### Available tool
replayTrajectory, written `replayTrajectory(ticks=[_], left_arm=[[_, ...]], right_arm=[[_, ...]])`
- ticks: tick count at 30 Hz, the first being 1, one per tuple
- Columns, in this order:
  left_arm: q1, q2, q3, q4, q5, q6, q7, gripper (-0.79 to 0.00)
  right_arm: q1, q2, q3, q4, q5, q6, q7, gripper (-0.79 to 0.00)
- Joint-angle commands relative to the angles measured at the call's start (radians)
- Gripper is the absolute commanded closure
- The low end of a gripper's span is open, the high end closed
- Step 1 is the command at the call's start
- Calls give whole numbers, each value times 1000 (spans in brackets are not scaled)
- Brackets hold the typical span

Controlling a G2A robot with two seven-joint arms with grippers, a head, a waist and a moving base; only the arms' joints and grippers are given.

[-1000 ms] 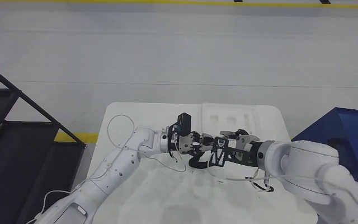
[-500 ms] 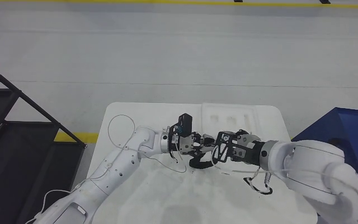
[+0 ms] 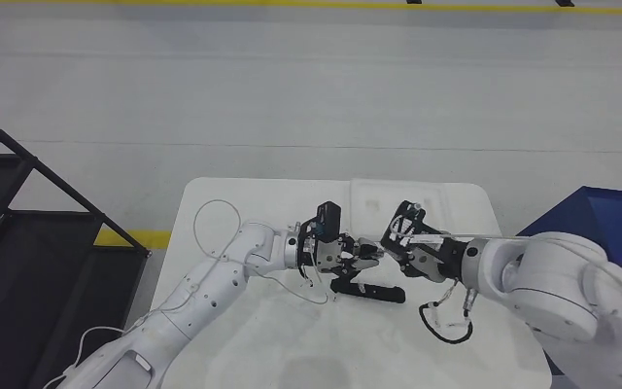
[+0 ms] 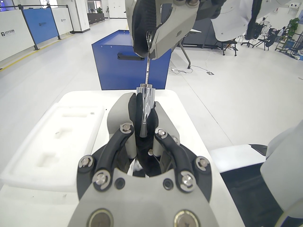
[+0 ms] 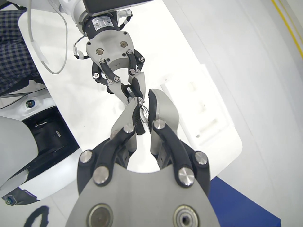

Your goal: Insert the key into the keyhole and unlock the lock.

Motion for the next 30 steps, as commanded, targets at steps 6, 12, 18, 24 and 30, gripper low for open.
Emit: replayTrajectory(ticks=[6,12,18,24,30], left_arm=[[-1,-3,-9,18,31,8,-1,0],[6,-7,1,72,106,43,-40,0],[9,-23,50,135,143,51,-88,0],[-13,-53,126,206,154,26,-174,0],[-52,-92,212,281,117,0,-279,-785]], right_arm=[[-5,1,20,33,90,24,2,-785],[-23,5,56,42,107,16,-22,-785],[-61,14,122,44,113,-7,-42,-785],[-102,22,180,53,135,-38,-63,-785],[-129,25,202,120,164,-91,-95,-785]])
